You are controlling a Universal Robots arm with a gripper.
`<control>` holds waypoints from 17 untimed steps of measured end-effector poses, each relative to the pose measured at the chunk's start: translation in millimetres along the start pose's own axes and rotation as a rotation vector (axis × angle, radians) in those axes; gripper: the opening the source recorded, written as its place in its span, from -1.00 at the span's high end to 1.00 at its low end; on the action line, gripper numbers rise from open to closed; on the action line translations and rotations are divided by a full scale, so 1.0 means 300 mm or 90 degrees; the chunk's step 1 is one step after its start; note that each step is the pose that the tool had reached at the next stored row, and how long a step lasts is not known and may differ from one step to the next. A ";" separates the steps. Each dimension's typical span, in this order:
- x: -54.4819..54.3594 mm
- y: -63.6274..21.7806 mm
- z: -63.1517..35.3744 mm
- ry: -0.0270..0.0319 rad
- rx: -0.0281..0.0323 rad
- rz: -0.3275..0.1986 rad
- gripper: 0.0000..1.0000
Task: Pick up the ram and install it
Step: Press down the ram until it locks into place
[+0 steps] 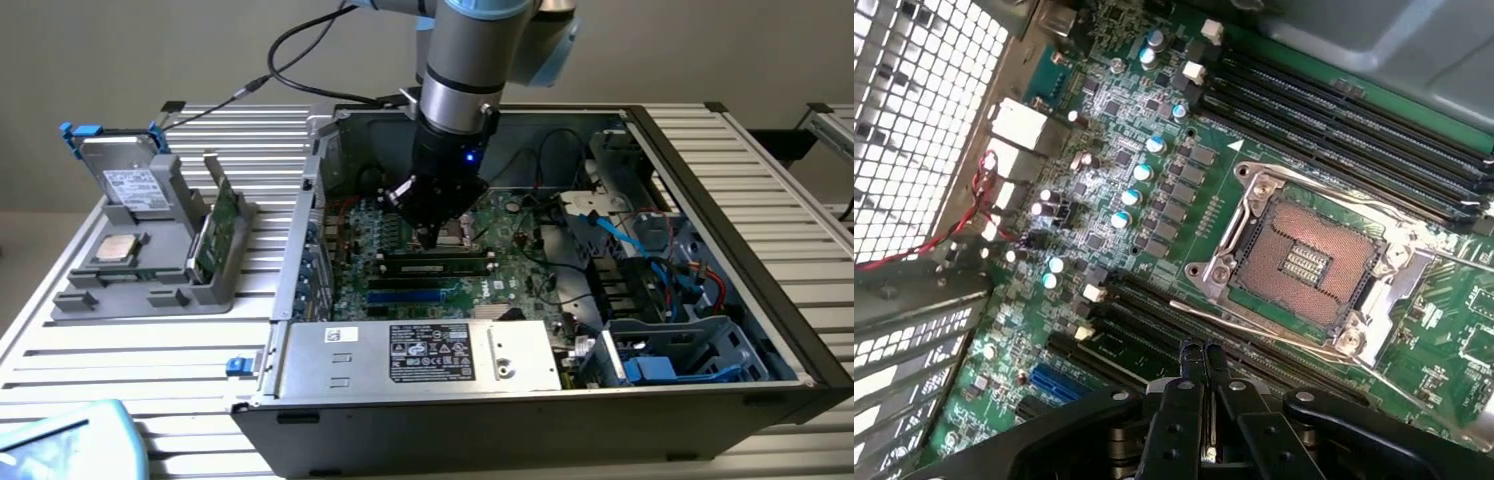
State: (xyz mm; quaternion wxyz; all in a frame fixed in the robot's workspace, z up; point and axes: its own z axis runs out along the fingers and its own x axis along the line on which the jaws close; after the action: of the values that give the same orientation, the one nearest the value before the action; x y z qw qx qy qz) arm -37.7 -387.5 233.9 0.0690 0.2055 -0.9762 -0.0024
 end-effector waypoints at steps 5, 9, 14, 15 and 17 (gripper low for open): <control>0.000 0.000 0.000 -0.0021 -0.0060 0.047 0.79; 0.000 0.000 -0.005 -0.0059 -0.0086 0.073 0.79; 0.003 0.001 -0.025 -0.0103 -0.0089 0.088 0.79; 0.004 0.001 -0.029 -0.0105 -0.0091 0.089 0.79; 0.005 -0.003 -0.038 -0.0106 -0.0092 0.090 0.79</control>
State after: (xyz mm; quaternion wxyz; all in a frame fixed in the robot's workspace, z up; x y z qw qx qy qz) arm -37.0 -388.6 245.3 0.0623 0.1355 -0.9888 -0.0062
